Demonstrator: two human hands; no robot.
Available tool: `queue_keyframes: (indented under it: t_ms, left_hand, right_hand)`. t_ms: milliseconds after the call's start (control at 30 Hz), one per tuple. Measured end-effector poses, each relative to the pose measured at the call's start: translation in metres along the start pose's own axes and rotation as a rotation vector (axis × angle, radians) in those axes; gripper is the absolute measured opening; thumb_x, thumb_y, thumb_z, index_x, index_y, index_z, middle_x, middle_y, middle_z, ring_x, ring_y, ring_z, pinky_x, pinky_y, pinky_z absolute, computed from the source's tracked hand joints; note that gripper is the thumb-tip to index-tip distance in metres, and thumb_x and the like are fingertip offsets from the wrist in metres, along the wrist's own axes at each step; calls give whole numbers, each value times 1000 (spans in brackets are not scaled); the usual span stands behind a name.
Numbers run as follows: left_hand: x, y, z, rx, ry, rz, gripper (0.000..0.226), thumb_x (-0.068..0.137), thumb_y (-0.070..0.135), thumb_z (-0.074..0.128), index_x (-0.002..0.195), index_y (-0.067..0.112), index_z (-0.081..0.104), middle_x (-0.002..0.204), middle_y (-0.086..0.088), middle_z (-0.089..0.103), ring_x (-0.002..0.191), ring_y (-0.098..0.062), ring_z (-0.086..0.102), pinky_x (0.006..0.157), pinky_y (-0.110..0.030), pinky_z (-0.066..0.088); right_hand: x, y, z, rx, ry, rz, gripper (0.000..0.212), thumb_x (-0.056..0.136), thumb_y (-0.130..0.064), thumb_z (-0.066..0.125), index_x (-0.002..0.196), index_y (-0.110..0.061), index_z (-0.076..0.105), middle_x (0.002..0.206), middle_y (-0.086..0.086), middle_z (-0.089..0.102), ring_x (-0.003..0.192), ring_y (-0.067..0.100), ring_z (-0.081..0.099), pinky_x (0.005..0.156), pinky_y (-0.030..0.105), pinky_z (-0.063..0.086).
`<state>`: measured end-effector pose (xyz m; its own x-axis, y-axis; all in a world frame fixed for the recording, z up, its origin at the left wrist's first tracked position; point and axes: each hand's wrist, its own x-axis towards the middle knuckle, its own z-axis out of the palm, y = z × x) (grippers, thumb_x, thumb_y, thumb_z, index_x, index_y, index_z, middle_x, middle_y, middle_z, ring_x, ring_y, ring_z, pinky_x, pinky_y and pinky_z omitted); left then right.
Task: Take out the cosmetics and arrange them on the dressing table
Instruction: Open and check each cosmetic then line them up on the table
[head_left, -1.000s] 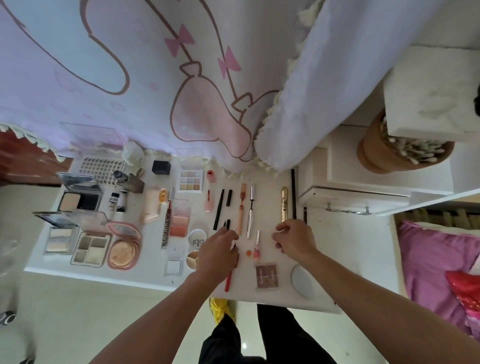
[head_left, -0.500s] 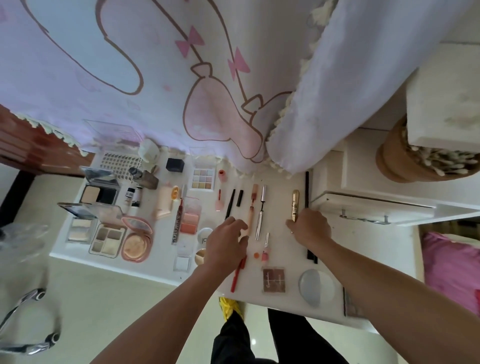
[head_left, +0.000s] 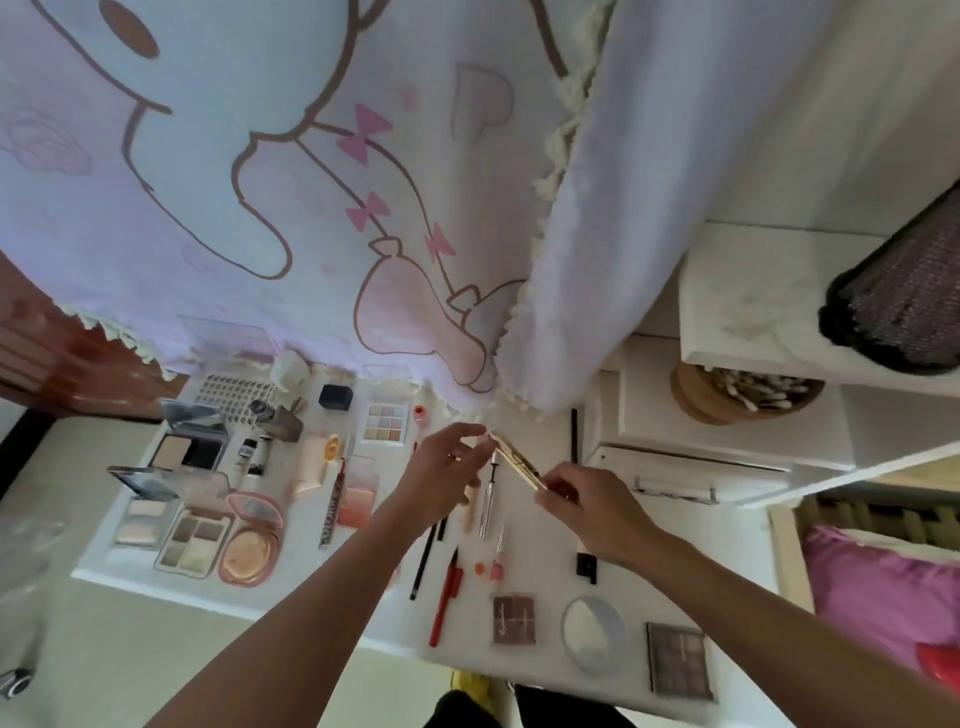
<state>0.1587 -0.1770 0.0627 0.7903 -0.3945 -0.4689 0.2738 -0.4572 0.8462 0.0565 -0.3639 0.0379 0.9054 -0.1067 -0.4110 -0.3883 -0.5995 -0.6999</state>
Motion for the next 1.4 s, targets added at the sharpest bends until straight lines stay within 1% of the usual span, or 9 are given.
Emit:
queue_keyframes:
  t_ms: [233,467,600,800,900,967,1033,1167,1400]
  left_hand:
    - [-27,33,-14,-145,-227,66,22,95,14,58,101,-7,62,62,-7,51,51,-15,43,47,-24,35]
    - [-66,32,-26,-300,-266,123,31,94,15,58,107,-14,58,64,-5,47,51,-13,37,49,-22,32]
    - [-80,31,-28,-295,-262,150,30,94,16,57,106,-12,59,63,-4,48,51,-13,36,50,-24,30]
    - [-98,33,-27,-306,-220,184,26,97,16,53,101,-9,61,60,-5,44,48,-13,32,47,-24,26]
    - [-101,38,-28,-341,-200,210,23,98,14,52,100,-6,63,61,-5,46,48,-12,34,46,-21,28]
    - [-103,42,-28,-341,-194,227,21,97,14,53,100,-4,65,62,-6,47,49,-12,36,46,-20,29]
    - [-104,45,-26,-323,-189,236,20,97,14,54,98,-2,65,63,-7,47,50,-13,36,46,-20,30]
    - [-102,52,-19,-345,-176,230,21,97,14,53,100,-4,65,64,-8,46,50,-13,35,47,-21,29]
    - [-95,59,-3,-344,-157,218,24,96,16,55,102,-6,64,64,-8,49,53,-15,36,51,-25,29]
  right_hand:
    - [-38,-45,-27,207,74,-127,15,99,-28,54,93,-24,67,64,-6,51,56,9,45,57,30,38]
    - [-75,-76,-29,451,29,-124,31,102,-22,52,72,-15,61,54,-6,41,49,14,34,48,30,30]
    - [-91,-82,-20,604,90,-94,26,100,-18,54,79,-11,67,58,2,45,49,14,40,48,28,36]
    - [-102,-81,-16,396,255,-215,14,93,-11,64,105,-14,73,61,-7,63,57,6,59,58,22,49]
    - [-103,-88,-24,445,239,-160,11,93,-24,66,96,-17,74,69,-1,69,62,18,65,56,30,49]
    - [-105,-93,-31,515,184,-103,33,97,-32,58,81,-6,70,66,6,67,56,18,62,53,32,45]
    - [-107,-96,-39,536,175,-90,39,100,-27,54,73,-1,66,61,7,65,51,11,59,51,29,43]
    - [-104,-93,-53,535,203,-145,2,90,-8,68,90,-9,70,73,5,68,68,14,64,55,25,49]
    - [-100,-87,-71,603,83,11,36,99,-33,55,97,1,67,75,13,71,61,19,65,47,24,42]
